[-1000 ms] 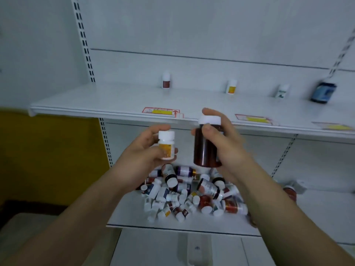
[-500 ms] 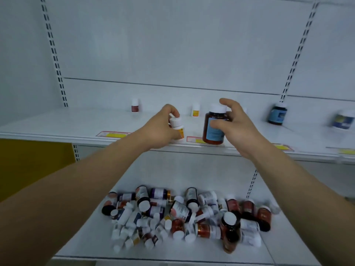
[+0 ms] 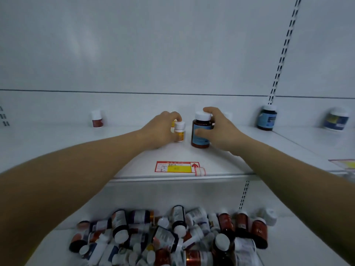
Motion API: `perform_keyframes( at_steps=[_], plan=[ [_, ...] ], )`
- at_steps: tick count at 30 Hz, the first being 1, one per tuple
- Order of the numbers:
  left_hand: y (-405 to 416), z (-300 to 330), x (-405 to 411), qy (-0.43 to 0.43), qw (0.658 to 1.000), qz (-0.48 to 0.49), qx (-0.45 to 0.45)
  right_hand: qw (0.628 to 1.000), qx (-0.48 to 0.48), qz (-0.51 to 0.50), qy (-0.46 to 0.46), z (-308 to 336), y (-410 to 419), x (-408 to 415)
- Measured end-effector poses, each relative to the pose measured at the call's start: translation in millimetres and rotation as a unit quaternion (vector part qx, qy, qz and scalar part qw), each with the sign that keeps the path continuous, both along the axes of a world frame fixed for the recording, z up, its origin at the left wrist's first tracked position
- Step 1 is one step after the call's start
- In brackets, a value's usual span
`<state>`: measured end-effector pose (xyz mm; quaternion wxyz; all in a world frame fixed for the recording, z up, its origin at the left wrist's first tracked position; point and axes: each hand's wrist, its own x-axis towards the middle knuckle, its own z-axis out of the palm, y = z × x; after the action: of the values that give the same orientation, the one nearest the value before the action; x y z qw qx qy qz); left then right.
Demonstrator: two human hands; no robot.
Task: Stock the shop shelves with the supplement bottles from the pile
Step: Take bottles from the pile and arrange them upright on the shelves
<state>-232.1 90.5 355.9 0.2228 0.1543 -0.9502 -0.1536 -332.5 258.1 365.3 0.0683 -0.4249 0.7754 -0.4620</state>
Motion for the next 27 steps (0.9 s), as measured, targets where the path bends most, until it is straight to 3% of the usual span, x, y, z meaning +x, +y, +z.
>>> perform_keyframes(
  at_steps=[3,14,22,25,27],
  plan=[
    [-14.2,1.1,-25.9,-0.009,0.997,0.03,-0.064,0.998,0.041,0.016,0.036,4.7,-6.8,-20.5],
    [-29.0,-3.1,-68.6,-0.024,0.984,0.142,-0.107,0.99,0.073,0.089,0.083,7.0,-21.0,-70.3],
    [-29.4,-6.4,-78.6,-0.02,0.97,0.2,-0.138,0.992,0.068,0.067,0.086,4.9,-26.8,-66.7],
    [-14.4,5.8,-71.7,0.003,0.983,0.162,-0.084,0.995,0.051,0.042,0.073,9.1,-17.8,-65.2],
    [7.5,15.6,-66.1,-0.019,0.995,0.102,0.013,0.997,0.038,0.024,0.062,11.9,-3.9,-67.2]
  ],
)
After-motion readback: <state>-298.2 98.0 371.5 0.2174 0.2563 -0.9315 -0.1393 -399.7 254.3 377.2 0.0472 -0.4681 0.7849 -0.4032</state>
